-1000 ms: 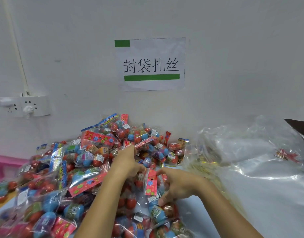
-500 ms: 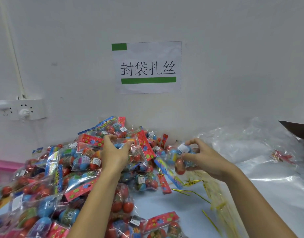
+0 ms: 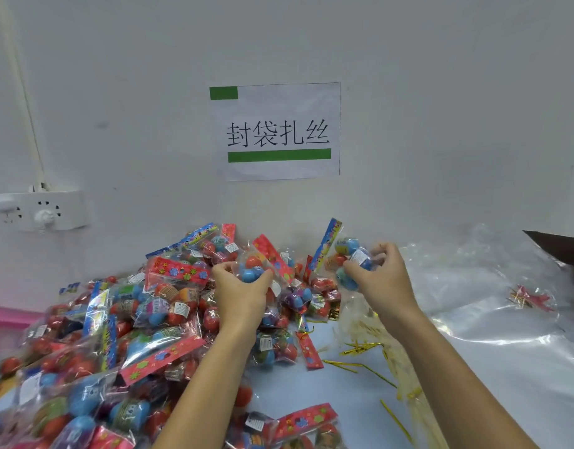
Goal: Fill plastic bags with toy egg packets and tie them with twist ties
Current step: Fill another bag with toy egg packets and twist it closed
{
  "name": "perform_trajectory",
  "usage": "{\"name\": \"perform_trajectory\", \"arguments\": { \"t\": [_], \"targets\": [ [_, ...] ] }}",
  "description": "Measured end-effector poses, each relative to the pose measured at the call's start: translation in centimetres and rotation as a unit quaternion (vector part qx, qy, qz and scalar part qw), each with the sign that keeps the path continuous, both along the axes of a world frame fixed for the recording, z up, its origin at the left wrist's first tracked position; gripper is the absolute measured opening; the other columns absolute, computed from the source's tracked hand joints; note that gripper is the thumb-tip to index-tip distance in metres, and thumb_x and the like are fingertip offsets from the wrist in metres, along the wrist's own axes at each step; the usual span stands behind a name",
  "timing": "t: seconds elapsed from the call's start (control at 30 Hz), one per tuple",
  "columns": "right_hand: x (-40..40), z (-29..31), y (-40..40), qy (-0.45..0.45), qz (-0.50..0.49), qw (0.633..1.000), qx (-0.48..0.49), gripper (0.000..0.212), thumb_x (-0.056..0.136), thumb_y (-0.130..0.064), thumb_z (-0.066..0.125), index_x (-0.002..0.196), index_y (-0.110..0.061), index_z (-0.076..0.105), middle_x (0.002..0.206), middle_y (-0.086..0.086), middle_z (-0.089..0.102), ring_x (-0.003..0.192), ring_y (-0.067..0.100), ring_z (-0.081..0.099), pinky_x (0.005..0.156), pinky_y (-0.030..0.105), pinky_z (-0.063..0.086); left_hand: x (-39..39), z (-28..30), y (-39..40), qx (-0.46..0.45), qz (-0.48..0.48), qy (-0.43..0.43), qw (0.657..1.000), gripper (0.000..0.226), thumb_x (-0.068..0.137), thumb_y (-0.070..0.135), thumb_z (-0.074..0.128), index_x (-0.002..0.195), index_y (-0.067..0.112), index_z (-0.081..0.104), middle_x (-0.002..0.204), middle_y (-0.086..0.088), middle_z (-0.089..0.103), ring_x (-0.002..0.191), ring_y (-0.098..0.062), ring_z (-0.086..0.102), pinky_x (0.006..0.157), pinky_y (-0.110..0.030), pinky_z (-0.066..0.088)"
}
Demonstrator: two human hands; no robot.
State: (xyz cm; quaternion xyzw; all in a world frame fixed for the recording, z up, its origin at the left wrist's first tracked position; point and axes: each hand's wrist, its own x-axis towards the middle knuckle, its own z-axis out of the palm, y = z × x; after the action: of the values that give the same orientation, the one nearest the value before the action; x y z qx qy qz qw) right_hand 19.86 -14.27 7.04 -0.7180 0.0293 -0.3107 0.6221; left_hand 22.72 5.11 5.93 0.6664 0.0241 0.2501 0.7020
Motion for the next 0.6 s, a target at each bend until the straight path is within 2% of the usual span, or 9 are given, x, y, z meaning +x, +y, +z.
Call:
{"name": "perform_trajectory", "arguments": {
  "t": [0.03,0.1,0.2,0.27,0.37,0.43,0.53,0.6],
  "targets": [
    [0.0,0.0,0.7,-0.02,-0.029,0.999,-0.03,0.033,0.084,-0.017,0.075,0.088,-0.024,0.043,0.088,-0.002,0.053,0.069,0.006,0.056,0.058,0.024,0.049,-0.2,0.0,-0.4,0.001,-0.001,-0.009,1.0,0.046,0.083,0.017,0.08,0.111,0.021,0.043,0.093,0.003,0.058,0.063,-0.005,0.061,0.041,-0.009,0.041],
    [-0.1,-0.1,2.4,-0.059,-0.067,0.991,-0.098,0.035,0.082,-0.016,0.075,0.08,-0.024,0.04,0.083,0.0,0.052,0.068,0.004,0.051,0.055,0.019,0.04,-0.8,-0.2,-1.5,0.022,-0.012,-0.044,0.999,0.037,0.086,0.019,0.077,0.107,0.025,0.047,0.095,0.007,0.059,0.067,-0.002,0.063,0.047,-0.008,0.043],
    [-0.4,-0.7,4.7,-0.115,-0.07,0.969,-0.209,0.042,0.082,-0.014,0.075,0.075,-0.03,0.037,0.084,-0.005,0.046,0.078,-0.005,0.046,0.065,0.009,0.037,-1.5,-0.3,-3.4,0.031,-0.079,-0.103,0.991,0.023,0.092,0.022,0.071,0.101,0.028,0.05,0.095,0.008,0.065,0.077,0.003,0.065,0.065,-0.013,0.05],
    [-0.5,-0.9,5.1,-0.127,-0.057,0.958,-0.252,0.039,0.083,-0.014,0.075,0.08,-0.032,0.041,0.089,-0.01,0.044,0.085,-0.009,0.046,0.07,0.005,0.037,-1.9,0.2,-4.1,-0.037,-0.154,-0.094,0.983,0.016,0.094,0.03,0.067,0.1,0.025,0.053,0.093,0.007,0.067,0.082,-0.002,0.067,0.074,-0.025,0.055],
    [-0.8,-0.5,4.6,-0.135,-0.009,0.957,-0.257,0.034,0.082,-0.013,0.076,0.089,-0.034,0.049,0.095,-0.009,0.051,0.092,-0.013,0.048,0.075,0.001,0.037,-2.4,1.0,-3.7,-0.121,-0.245,-0.077,0.959,0.043,0.074,0.051,0.072,0.104,0.024,0.057,0.084,0.011,0.07,0.075,-0.005,0.068,0.068,-0.028,0.054],
    [-1.0,-0.1,4.4,-0.14,0.01,0.954,-0.265,0.033,0.085,-0.012,0.074,0.091,-0.036,0.052,0.097,-0.009,0.053,0.093,-0.016,0.048,0.076,-0.001,0.036,-2.4,1.0,-3.4,-0.121,-0.266,-0.078,0.953,0.057,0.067,0.055,0.079,0.112,0.026,0.058,0.094,0.007,0.072,0.088,-0.01,0.071,0.076,-0.034,0.056],
    [-1.2,0.2,4.9,-0.152,0.019,0.949,-0.277,0.028,0.088,-0.007,0.069,0.099,-0.03,0.058,0.098,-0.008,0.053,0.091,-0.016,0.049,0.077,0.0,0.037,-2.5,0.7,-3.4,-0.093,-0.296,-0.088,0.947,0.055,0.076,0.049,0.081,0.12,0.03,0.055,0.103,0.002,0.074,0.102,-0.017,0.072,0.089,-0.043,0.057],
    [-1.3,0.3,5.3,-0.158,0.023,0.948,-0.274,0.028,0.086,-0.004,0.068,0.102,-0.027,0.063,0.098,-0.01,0.052,0.09,-0.014,0.051,0.077,0.002,0.039,-2.5,0.6,-3.6,-0.083,-0.295,-0.101,0.946,0.052,0.079,0.042,0.079,0.123,0.03,0.053,0.105,-0.002,0.074,0.102,-0.018,0.072,0.088,-0.041,0.058]
  ]
}}
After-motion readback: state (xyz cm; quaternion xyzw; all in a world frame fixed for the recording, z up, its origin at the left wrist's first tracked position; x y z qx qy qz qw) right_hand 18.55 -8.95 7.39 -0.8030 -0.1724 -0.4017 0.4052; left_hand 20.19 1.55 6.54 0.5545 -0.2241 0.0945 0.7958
